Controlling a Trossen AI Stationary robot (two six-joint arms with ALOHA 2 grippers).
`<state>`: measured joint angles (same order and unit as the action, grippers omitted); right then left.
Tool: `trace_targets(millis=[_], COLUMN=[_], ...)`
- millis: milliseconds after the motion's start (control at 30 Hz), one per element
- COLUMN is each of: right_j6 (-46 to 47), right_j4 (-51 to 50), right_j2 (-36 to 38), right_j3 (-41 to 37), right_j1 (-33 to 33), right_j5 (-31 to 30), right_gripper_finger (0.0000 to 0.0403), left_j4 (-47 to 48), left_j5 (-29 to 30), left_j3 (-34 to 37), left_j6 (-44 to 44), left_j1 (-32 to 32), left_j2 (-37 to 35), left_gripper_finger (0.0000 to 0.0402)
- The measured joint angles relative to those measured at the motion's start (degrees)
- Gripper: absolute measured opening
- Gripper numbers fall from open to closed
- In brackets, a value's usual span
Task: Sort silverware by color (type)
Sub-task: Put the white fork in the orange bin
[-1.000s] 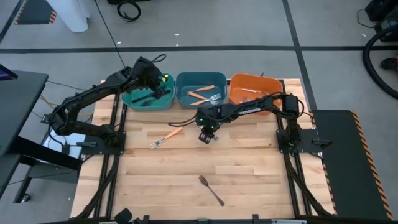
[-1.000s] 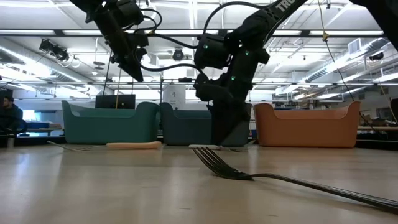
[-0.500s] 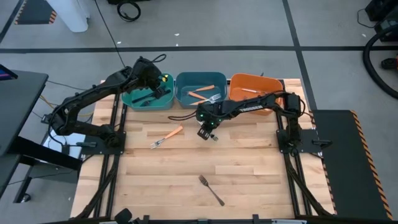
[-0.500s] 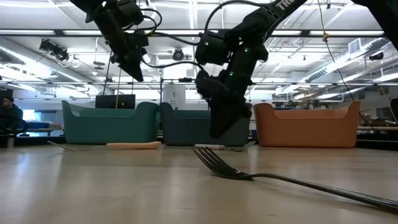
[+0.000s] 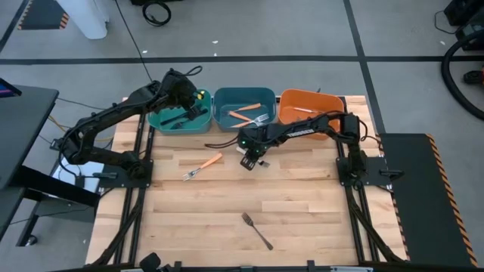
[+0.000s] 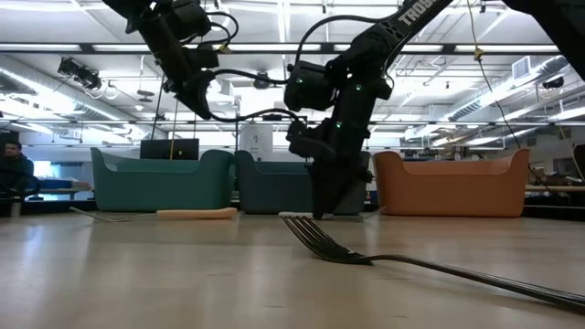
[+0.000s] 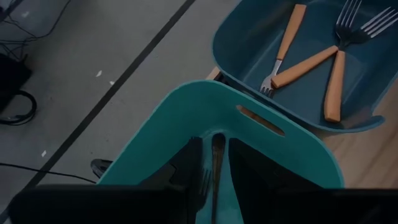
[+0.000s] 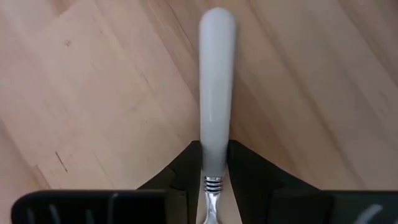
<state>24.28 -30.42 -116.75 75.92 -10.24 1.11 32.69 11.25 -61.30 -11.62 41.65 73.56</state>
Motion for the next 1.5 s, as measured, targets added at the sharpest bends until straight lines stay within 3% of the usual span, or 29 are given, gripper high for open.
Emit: trace_targets(millis=[200, 400, 667, 933, 1133, 1300, 1500], right_j6=[0.0, -1.1, -2.9, -8.7, -10.0, -10.9, -11.4], right_j4=[-2.2, -2.4, -3.9, -12.2, -16.1, -21.7, -25.5], right_j2=[-0.9, -1.3, -1.4, -2.0, -1.7, 1.1, 9.9], right_j3=[0.2, 0.2, 1.5, 8.7, 9.9, 10.1, 10.2], right_j1=[0.0, -0.2, -0.6, -0.9, -2.2, -2.9, -4.7], right_j5=[-0.6, 0.1, 2.2, 4.3, 4.4, 5.2, 3.8], right_gripper_finger=[0.0087, 0.0046, 0.0046, 0.0045, 0.0044, 0.0043, 0.0043], left_j4=[-0.3, -0.4, -0.3, -0.3, -0.2, 0.3, 0.3], left_j5=[0.0, 0.0, 0.0, 0.0, 0.0, 0.0, 0.0], left_j3=[0.0, 0.0, 0.0, 0.0, 0.0, 0.0, 0.0], left_j6=[-0.2, -0.2, -0.1, -0.1, 0.0, 0.0, -0.1], left_j1=[0.0, 0.0, 0.0, 0.0, 0.0, 0.0, 0.0], left_j2=[0.0, 0.0, 0.0, 0.0, 0.0, 0.0, 0.0], left_gripper_finger=[0.0091, 0.0091, 0.0091, 0.0091, 0.0091, 0.0091, 0.0091])
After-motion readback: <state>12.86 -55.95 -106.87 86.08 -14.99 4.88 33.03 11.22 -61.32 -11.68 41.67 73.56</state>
